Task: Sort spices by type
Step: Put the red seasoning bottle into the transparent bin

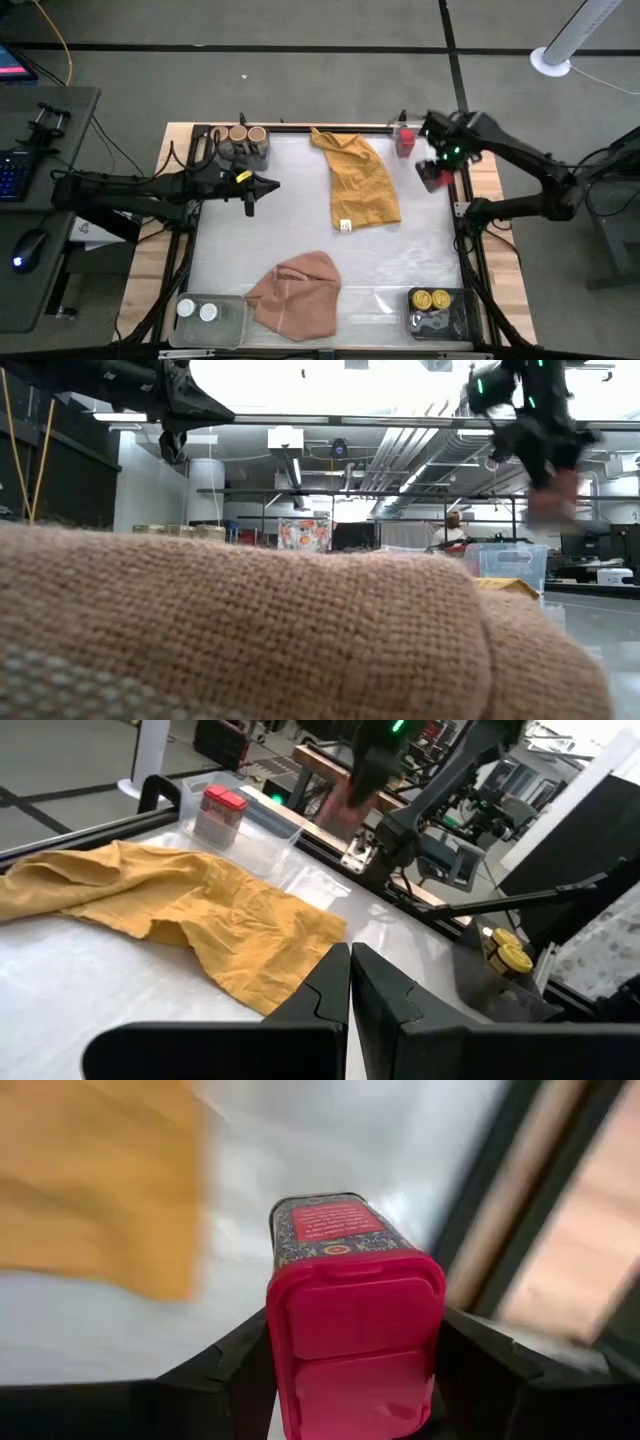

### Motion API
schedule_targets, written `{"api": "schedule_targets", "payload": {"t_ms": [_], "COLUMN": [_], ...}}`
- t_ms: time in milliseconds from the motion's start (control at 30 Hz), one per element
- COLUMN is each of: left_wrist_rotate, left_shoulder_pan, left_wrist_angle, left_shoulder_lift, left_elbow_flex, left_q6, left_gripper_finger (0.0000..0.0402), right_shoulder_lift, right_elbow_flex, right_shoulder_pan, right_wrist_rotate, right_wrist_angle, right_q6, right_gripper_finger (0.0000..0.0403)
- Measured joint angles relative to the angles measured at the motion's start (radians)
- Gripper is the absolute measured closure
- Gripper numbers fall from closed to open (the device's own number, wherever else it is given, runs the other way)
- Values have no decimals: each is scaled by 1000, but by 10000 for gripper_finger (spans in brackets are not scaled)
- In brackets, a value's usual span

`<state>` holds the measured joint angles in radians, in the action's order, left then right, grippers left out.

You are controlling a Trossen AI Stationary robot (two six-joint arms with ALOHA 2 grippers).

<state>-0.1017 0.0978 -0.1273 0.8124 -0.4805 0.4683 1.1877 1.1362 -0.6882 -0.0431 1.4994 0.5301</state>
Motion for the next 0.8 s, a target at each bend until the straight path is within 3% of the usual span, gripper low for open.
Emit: {"api": "schedule_targets", "payload": {"t_ms": [100,267,533,800], "left_wrist_rotate": [0,0,24,43], "left_shoulder_pan": [15,37,53,53], "left_wrist_angle": [0,0,-1,2], "left_shoulder_lift": [0,0,0,0], "left_elbow_flex": [0,0,0,0], "left_q6": [2,10,51,70], "left_gripper_finger": [401,401,401,401], "right_shoulder_lift": [1,78,361,517], "right_elbow_flex": [168,301,316,316], "right_shoulder_pan": [18,-71,-249,-295], "right_wrist_rotate": [-19,-203,-233,-235], "right_wrist_angle": [-32,-92,-187,-231], "right_q6": [1,-47,-174,-224], "right_gripper_finger": [189,189,189,189]}}
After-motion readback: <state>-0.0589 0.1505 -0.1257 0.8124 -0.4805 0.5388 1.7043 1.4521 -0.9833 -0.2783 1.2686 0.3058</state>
